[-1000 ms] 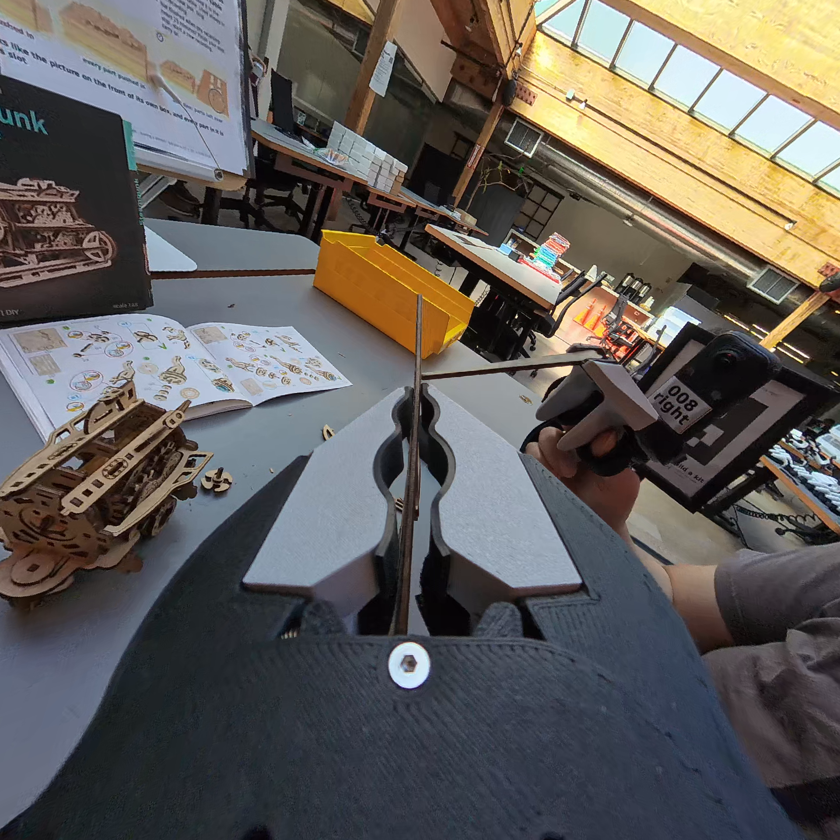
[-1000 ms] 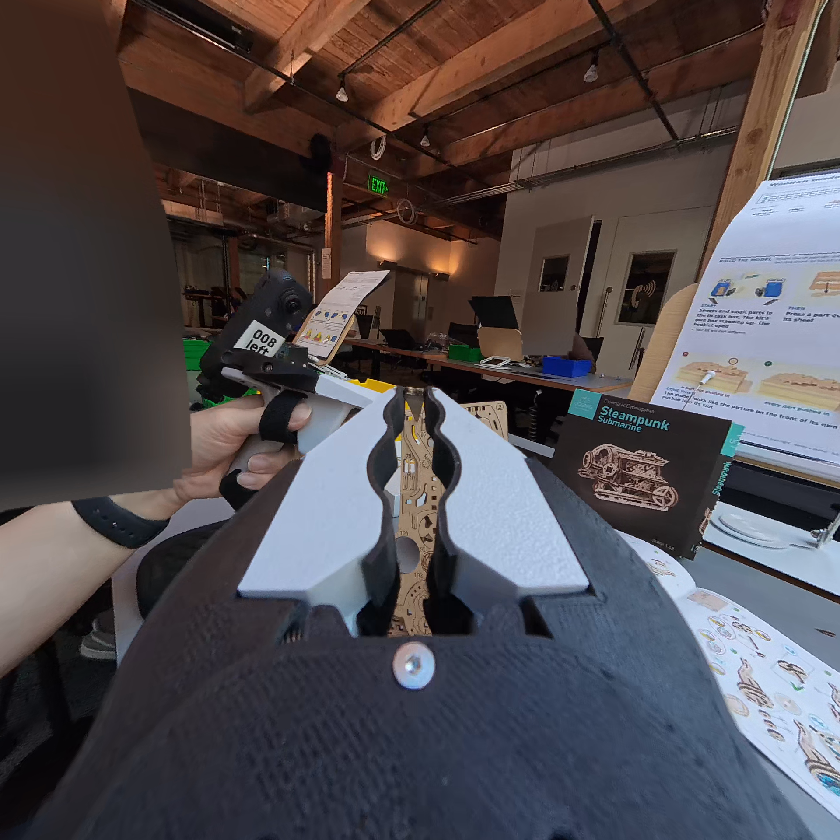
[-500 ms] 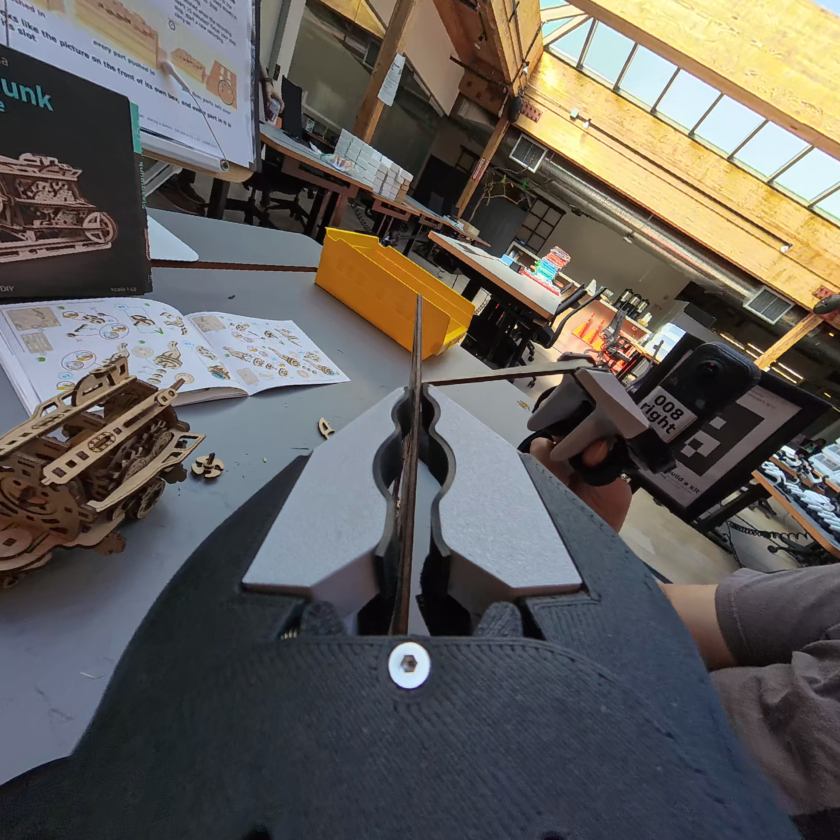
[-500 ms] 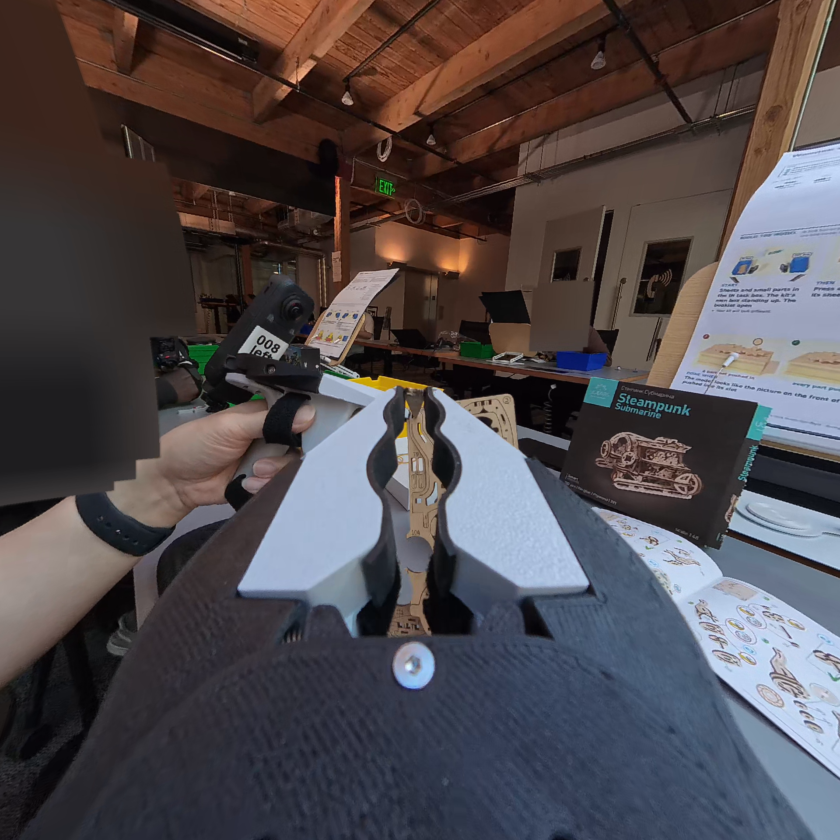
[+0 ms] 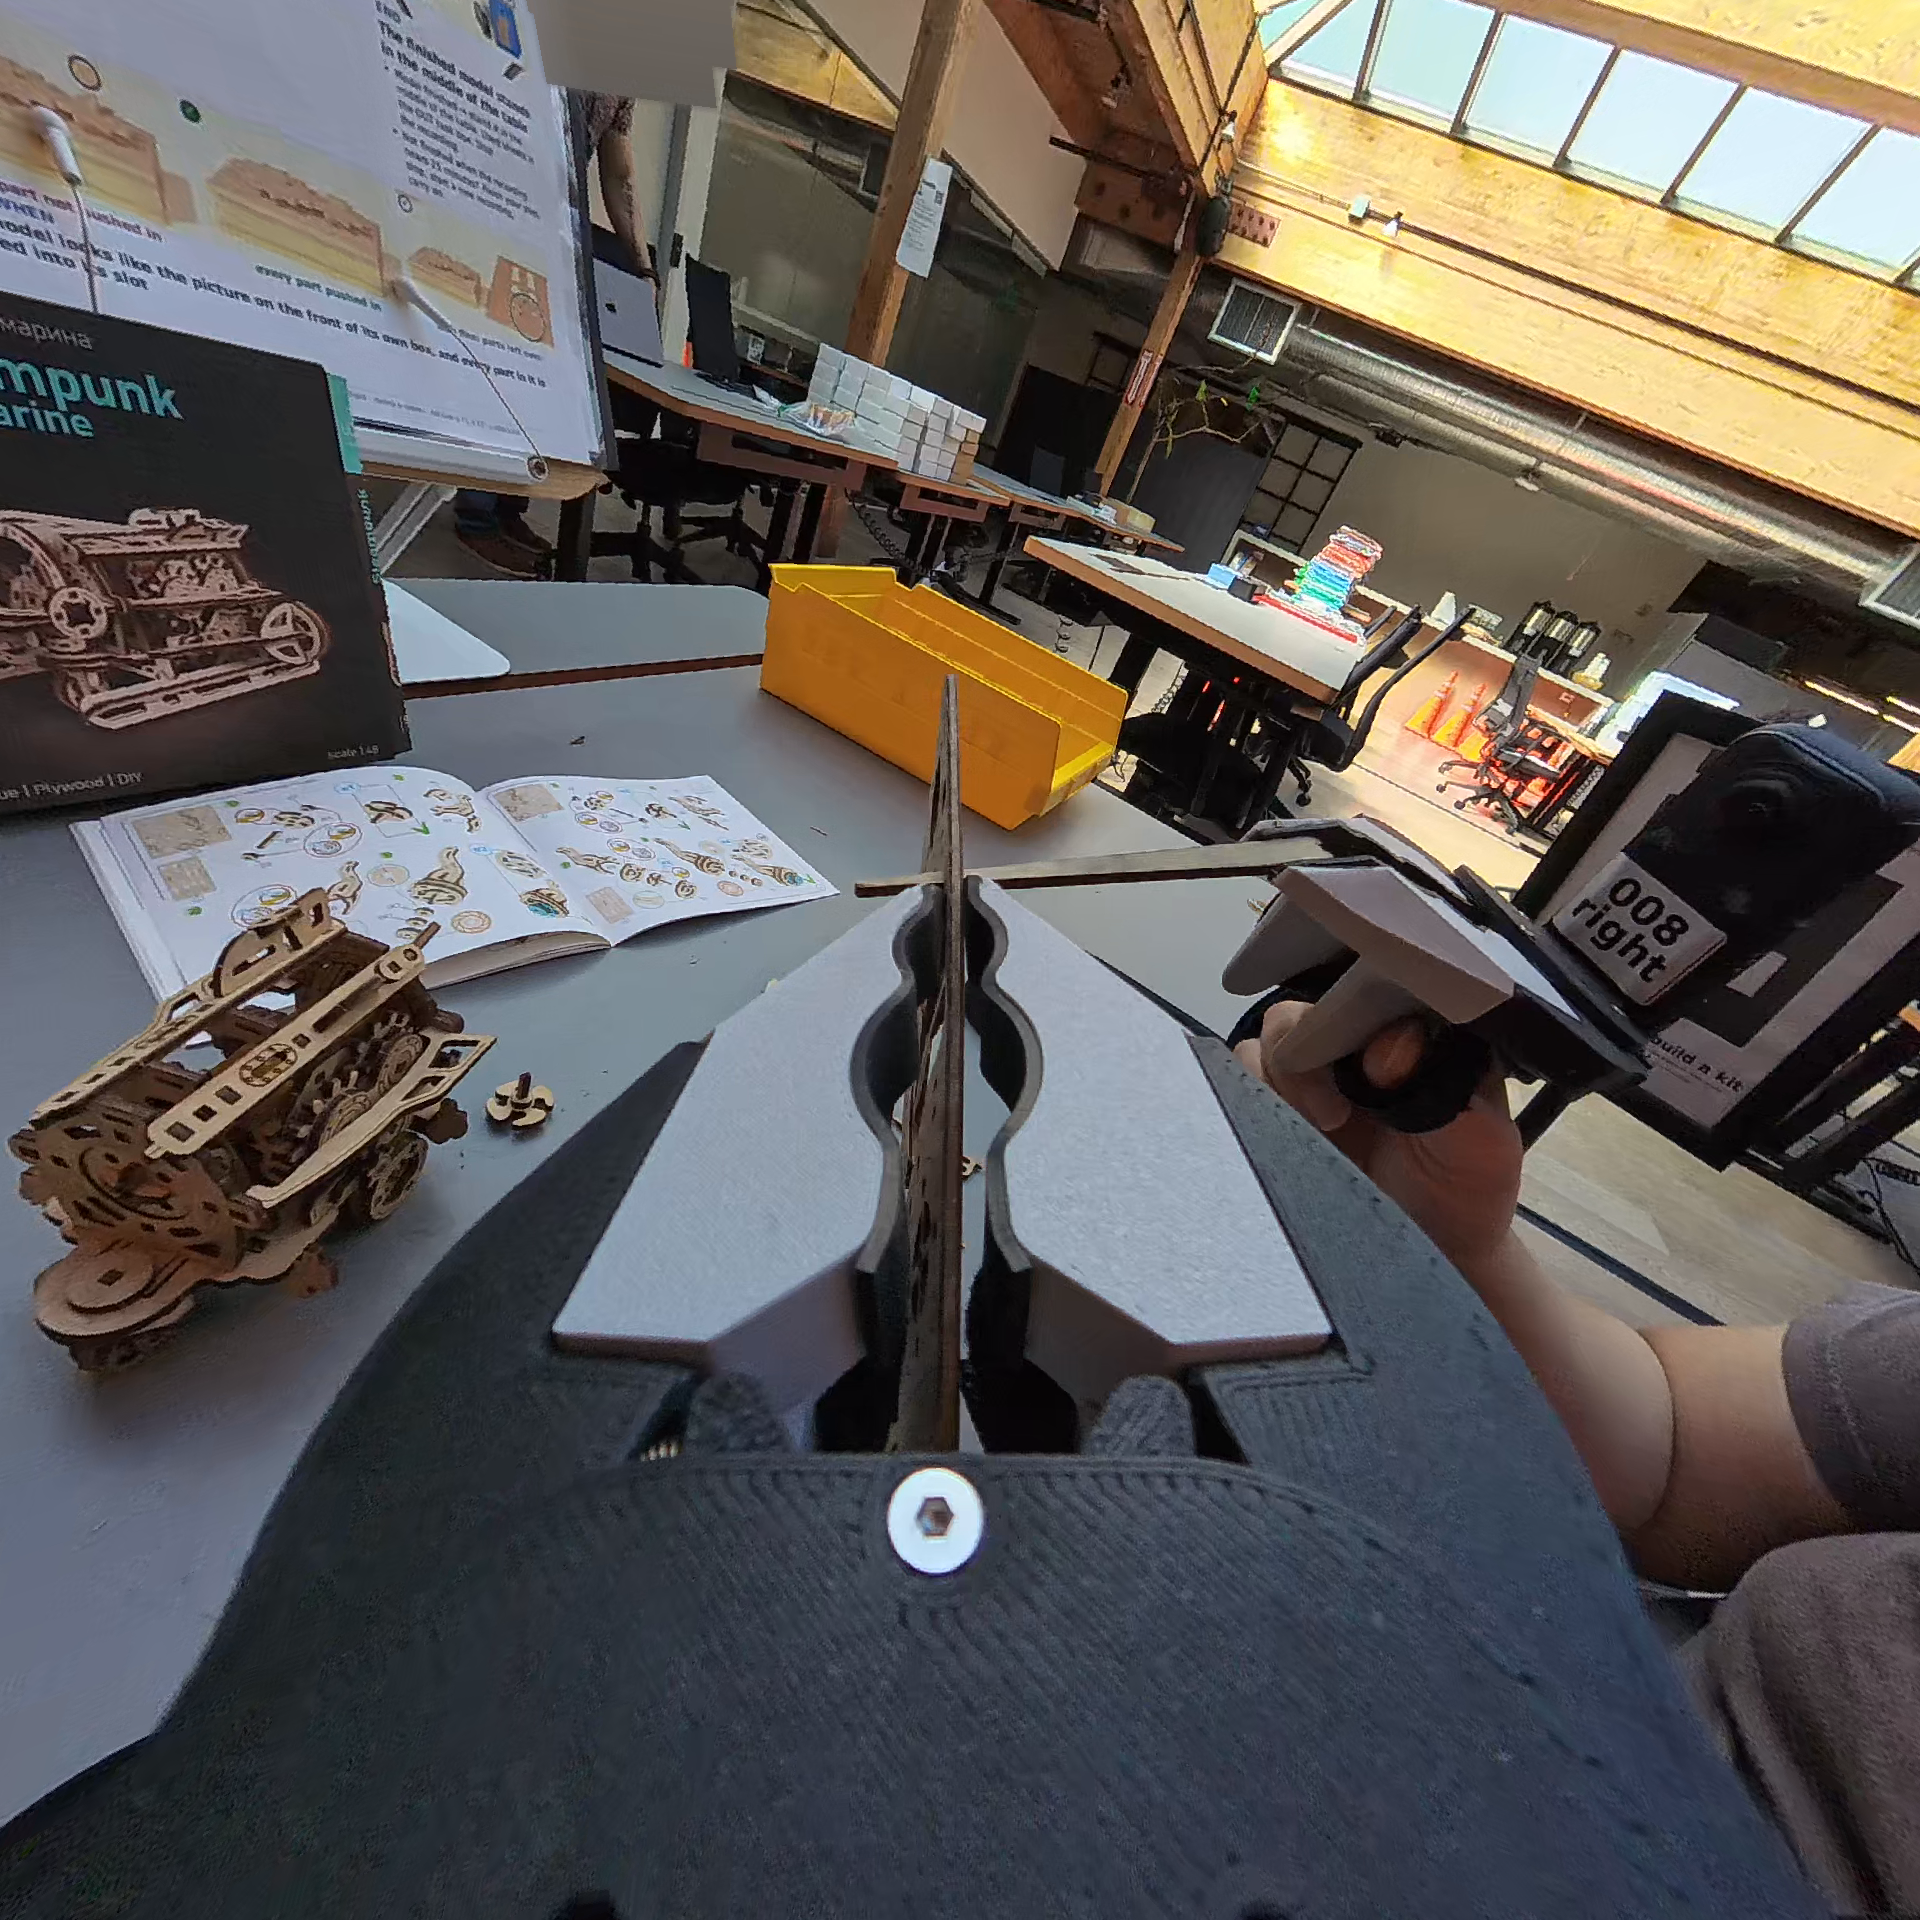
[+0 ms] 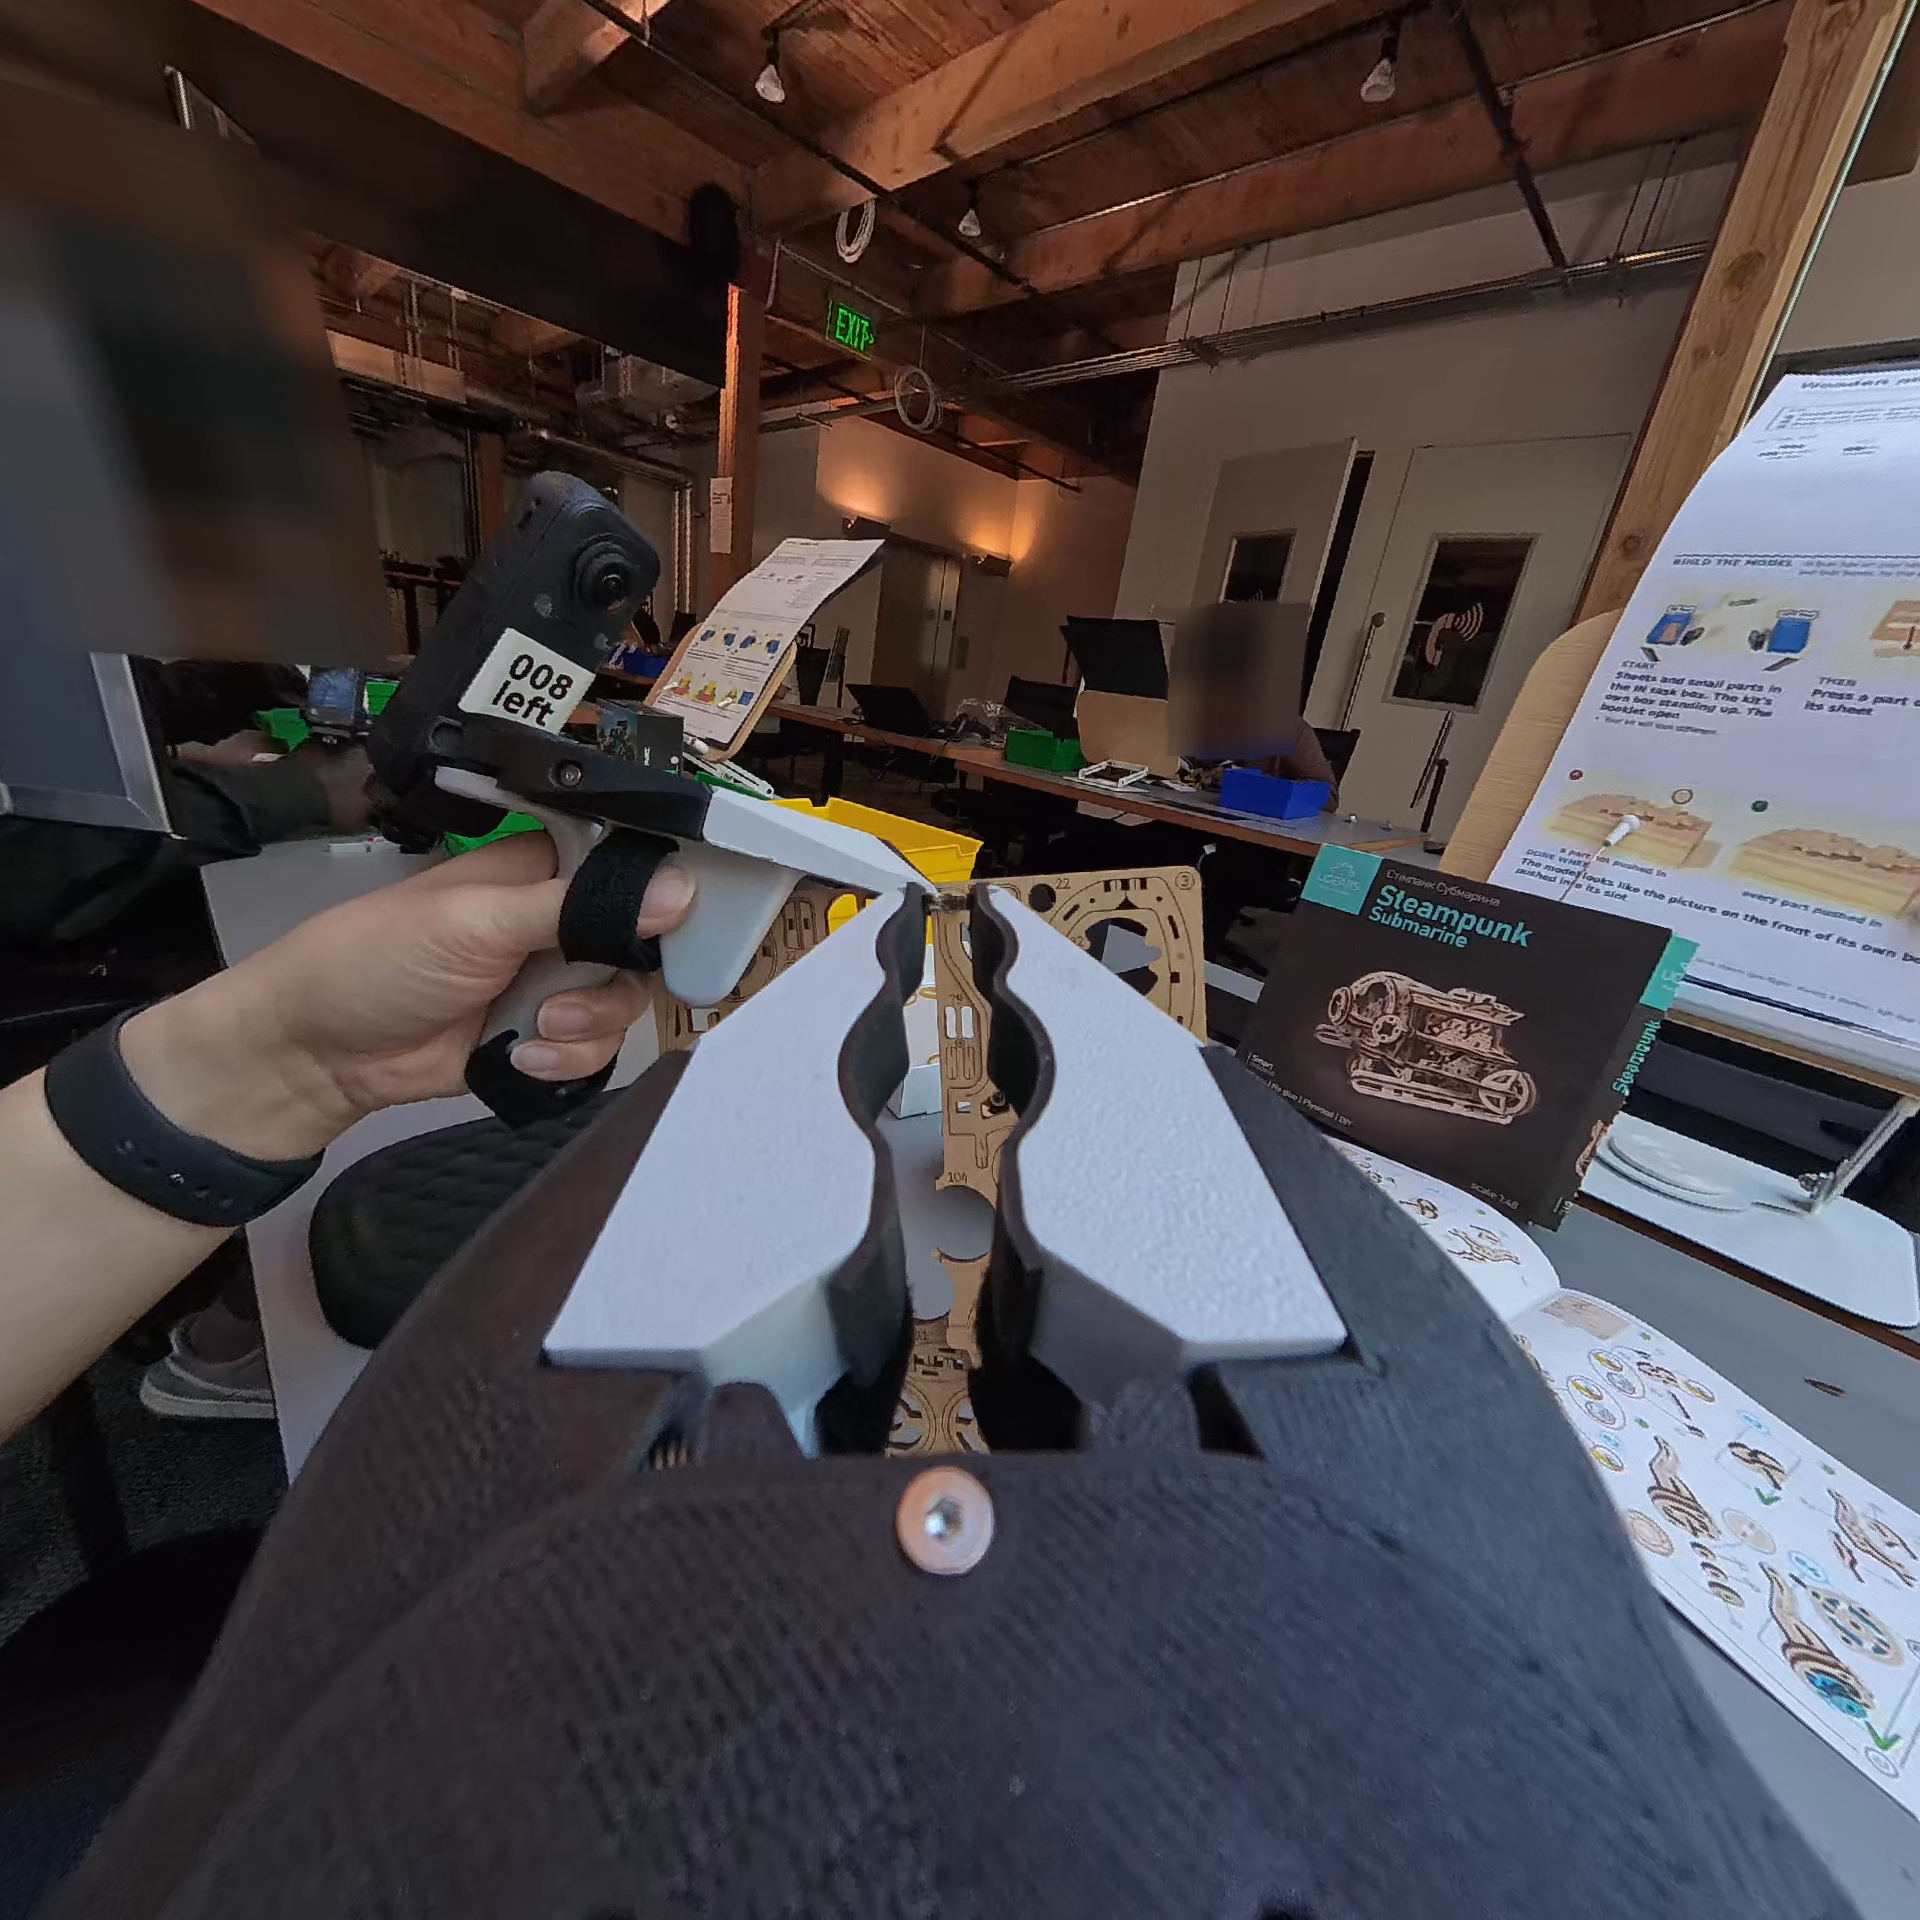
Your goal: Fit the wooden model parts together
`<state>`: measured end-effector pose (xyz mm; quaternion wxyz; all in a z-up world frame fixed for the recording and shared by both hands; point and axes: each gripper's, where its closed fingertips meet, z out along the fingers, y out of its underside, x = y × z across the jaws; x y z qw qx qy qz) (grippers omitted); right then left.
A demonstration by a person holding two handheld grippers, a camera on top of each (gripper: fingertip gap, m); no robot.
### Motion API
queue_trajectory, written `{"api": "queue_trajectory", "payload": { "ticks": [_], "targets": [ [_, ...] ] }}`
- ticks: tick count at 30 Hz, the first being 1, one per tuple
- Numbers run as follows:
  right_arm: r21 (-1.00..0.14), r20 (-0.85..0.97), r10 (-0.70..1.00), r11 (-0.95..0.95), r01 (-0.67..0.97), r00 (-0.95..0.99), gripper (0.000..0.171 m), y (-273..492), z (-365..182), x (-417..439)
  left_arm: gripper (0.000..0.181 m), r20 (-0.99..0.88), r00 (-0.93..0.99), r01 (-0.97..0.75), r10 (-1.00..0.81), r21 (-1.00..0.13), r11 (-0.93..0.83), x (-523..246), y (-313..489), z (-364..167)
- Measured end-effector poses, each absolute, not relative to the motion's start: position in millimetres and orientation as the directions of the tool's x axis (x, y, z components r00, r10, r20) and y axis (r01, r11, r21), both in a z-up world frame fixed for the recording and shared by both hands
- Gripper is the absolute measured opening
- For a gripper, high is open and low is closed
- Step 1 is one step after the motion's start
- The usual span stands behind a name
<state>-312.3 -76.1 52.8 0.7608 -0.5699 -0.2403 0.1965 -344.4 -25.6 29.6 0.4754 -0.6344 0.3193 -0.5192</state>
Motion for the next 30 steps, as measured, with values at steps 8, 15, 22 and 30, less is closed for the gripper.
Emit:
{"api": "queue_trajectory", "payload": {
  "ticks": [8, 15, 22, 30],
  "targets": [
    [-0.957, 0.084, 0.585, 0.274, -0.098, 0.807, 0.007, -81.2, 49.8, -302.6, 0.006, 0.331, 0.211, 0.087, -0.92, -0.944, -0.319, -348.9, -37.5, 30.5],
    [-0.955, 0.107, 0.587, 0.284, -0.08, 0.803, 0.007, -81.5, 46.0, -302.4, 0.001, 0.292, 0.221, 0.018, -0.931, -0.955, -0.295, -340.6, -36.5, 27.7],
    [-0.954, 0.123, 0.587, 0.293, -0.068, 0.8, 0.006, -80.9, 41.2, -301.4, 0.0, 0.265, 0.237, -0.077, -0.935, -0.954, -0.29, -333.6, -36.7, 21.0],
    [-0.948, 0.138, 0.597, 0.31, -0.069, 0.79, 0.007, -83.5, 36.1, -300.2, 0.0, 0.305, 0.222, -0.123, -0.926, -0.934, -0.337, -330.7, -41.6, 17.8]
  ]
}}
